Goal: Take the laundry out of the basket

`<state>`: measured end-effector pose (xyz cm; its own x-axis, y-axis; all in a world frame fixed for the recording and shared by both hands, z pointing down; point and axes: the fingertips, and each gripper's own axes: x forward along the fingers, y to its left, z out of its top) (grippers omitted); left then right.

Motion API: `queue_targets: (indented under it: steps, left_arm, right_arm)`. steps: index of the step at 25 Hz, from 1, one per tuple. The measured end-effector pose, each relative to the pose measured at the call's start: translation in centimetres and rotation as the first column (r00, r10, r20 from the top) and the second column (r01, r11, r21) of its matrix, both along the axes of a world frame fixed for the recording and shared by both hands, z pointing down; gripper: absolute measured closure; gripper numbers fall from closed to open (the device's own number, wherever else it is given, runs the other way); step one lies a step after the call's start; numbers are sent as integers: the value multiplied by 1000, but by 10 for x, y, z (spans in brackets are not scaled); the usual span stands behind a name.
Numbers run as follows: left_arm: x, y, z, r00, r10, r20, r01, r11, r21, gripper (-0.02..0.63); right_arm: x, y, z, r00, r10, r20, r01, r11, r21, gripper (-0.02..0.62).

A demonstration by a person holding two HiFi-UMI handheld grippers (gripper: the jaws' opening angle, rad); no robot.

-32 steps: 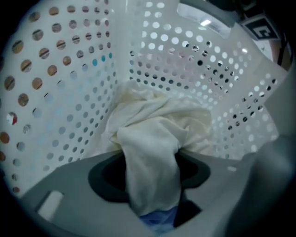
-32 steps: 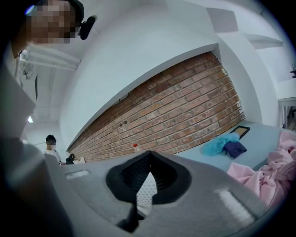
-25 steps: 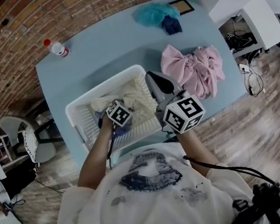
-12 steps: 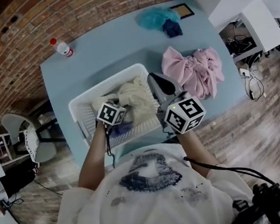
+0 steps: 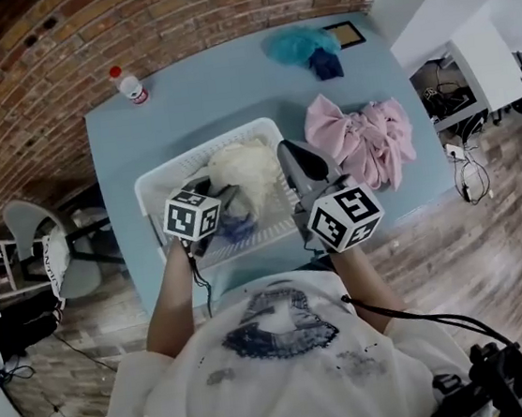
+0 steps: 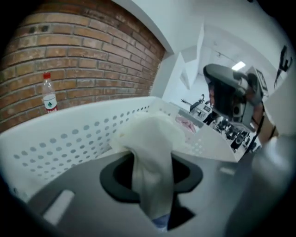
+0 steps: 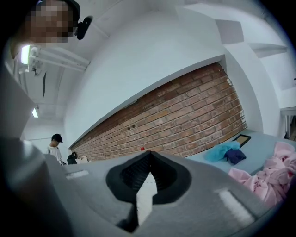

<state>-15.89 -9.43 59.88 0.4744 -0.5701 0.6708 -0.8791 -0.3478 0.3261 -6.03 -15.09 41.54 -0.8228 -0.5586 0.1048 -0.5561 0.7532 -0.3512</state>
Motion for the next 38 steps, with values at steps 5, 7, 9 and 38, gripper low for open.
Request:
queue_targets:
  steps: [5,7,9,38]
  left_arm:
    - [-6,0,-37,998,-61,-4,61,993,105,466]
    - [-9,0,-50,996,-87,-8,87,986,139,466]
    - [-13,1,-64,993,-120,-15,121,977,175,466]
    - [-89,71,-269,871,-492,-8,375,653,658,466]
  right_arm:
    - [-2,9,-11,1000,-16,-2,16,1000,27,598]
    - [-3,12,-14,1000,-22,-1,22,999,35,597]
    - [-4,14,-19,1000,-30,1,30,999,45,597]
    - [-63,64,-111,988,-152,26,139,951,276,598]
